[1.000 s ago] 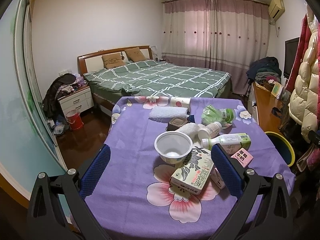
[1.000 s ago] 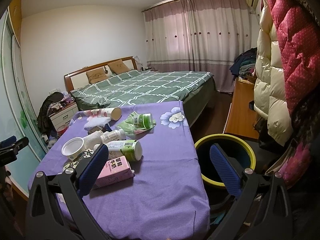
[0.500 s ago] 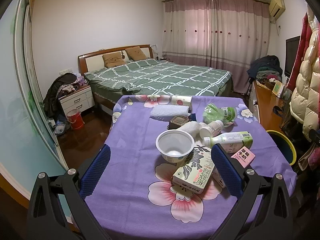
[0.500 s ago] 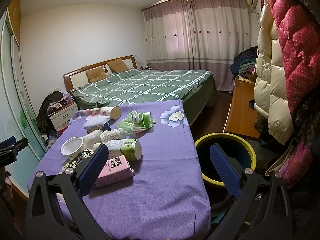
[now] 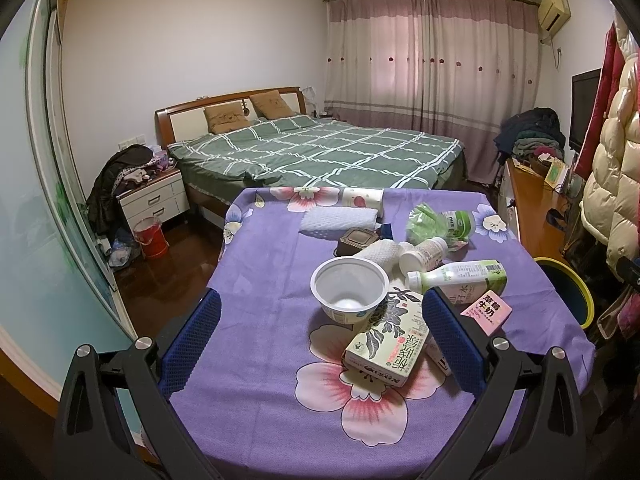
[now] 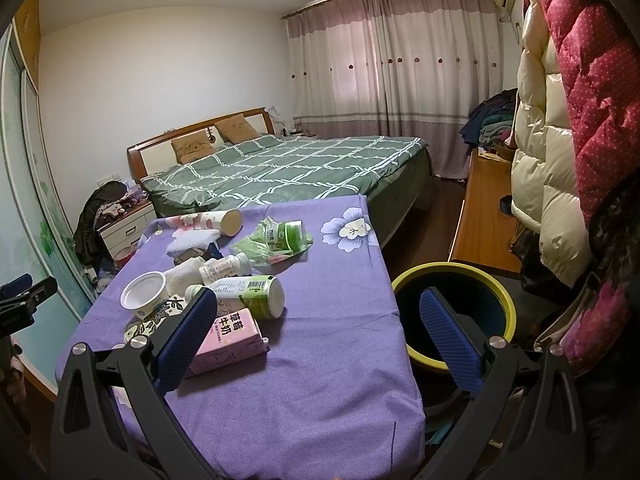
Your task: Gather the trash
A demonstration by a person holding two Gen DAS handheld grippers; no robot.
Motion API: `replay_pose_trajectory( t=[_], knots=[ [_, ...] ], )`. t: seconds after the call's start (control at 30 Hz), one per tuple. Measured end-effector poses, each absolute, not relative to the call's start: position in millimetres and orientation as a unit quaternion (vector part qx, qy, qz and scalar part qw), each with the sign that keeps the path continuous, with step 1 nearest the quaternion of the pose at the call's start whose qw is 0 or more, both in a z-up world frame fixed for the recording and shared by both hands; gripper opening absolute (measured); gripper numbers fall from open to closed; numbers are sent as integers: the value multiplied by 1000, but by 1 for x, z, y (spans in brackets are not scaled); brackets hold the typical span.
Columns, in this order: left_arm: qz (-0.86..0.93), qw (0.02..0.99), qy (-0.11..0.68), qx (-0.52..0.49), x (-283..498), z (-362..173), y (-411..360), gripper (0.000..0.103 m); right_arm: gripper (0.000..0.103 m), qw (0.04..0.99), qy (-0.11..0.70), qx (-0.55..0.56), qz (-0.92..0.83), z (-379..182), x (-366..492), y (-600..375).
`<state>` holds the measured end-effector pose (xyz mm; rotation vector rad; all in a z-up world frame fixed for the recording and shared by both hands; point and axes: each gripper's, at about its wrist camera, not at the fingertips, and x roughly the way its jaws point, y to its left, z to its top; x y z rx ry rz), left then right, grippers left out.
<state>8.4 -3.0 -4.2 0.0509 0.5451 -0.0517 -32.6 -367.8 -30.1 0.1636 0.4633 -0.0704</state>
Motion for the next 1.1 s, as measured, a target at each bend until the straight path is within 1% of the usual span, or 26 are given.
replay_pose_trajectory(
  t=[0.6, 0.77, 1.1],
  knots=[
    [-26, 962, 271, 26, 9, -4, -3, 99, 97, 969, 231, 82, -35, -29, -31, -368],
    [-28, 959, 279, 27, 12, -11, -2, 99, 97, 969, 232, 82, -35, -30, -31, -368],
    [-21, 958, 283, 46, 29, -16, -5, 99, 97, 964, 252, 84, -16, -47, -15, -356]
  ],
)
